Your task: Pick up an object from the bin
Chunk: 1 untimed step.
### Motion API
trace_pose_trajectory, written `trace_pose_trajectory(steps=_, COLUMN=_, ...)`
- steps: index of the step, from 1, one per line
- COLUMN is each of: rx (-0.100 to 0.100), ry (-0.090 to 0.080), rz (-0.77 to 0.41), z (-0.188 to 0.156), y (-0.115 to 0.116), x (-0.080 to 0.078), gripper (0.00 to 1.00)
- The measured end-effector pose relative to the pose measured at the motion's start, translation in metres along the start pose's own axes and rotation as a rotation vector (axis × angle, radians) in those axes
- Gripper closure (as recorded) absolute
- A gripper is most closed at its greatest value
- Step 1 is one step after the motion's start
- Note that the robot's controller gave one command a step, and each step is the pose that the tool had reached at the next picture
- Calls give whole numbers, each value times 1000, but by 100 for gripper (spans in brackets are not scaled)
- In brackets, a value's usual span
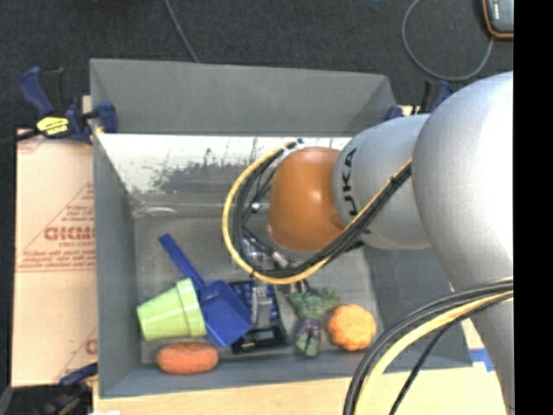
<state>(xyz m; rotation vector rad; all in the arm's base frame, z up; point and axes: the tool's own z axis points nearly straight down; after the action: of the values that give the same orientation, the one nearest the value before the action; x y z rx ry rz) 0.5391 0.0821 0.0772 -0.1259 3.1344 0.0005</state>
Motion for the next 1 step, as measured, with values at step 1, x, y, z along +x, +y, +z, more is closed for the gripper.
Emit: trace_pose_trajectory(steps=1, rx=1, ry=-19, rz=181, z=6, y=13, x=8, gripper=0)
